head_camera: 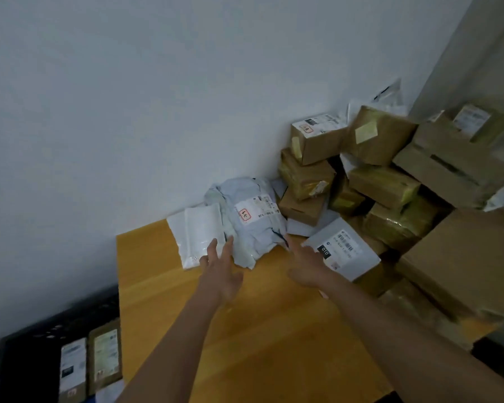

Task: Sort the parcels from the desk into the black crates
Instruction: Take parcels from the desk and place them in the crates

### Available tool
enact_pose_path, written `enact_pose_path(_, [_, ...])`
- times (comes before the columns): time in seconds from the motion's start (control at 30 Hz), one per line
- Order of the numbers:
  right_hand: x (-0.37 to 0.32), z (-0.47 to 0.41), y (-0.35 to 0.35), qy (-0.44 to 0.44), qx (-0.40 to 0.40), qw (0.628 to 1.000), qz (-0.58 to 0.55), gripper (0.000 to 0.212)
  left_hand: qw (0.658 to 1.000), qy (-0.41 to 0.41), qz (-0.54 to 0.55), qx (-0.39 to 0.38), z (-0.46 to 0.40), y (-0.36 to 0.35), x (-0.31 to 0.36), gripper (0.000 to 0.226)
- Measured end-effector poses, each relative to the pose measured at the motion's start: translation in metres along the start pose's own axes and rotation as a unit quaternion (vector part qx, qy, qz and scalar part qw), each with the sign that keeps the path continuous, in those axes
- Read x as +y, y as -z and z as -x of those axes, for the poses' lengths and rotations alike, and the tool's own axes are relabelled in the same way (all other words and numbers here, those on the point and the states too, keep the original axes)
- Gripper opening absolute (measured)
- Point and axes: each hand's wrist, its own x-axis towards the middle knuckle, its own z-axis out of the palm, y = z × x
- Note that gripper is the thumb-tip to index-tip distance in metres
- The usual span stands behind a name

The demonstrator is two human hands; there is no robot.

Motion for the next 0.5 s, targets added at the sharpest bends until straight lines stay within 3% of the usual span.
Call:
enact_pose_path(0.13, [-0.013, -0.029, 0.001, -0.002, -0.063, 0.967, -0.246, 0.088, 1.0, 0.031, 0.0, 0.0, -0.008, -0.006, -0.008, 0.081])
enact_pose_path(0.27, [-0.031, -0.047, -0.006, -0.075, -0.106, 0.875, -0.467, 0.083, 0.998, 0.063, -0.008, -0.005, -0.008, 0.001, -0.02, 0.083])
enact_pose_path(0.33, [-0.036, -0.052, -0.004, -0.093, -0.111, 0.852, -0.504, 0.079, 0.997, 0.071, -0.01, -0.005, -0.008, 0.008, -0.022, 0.083])
enact_pose_path(0.5, [-0.047, -0.043, 0.021, -0.063, -0.04, 0.867, -0.492, 0.061, 0.996, 0.085, 0.025, 0.002, -0.008, 0.023, -0.02, 0.082])
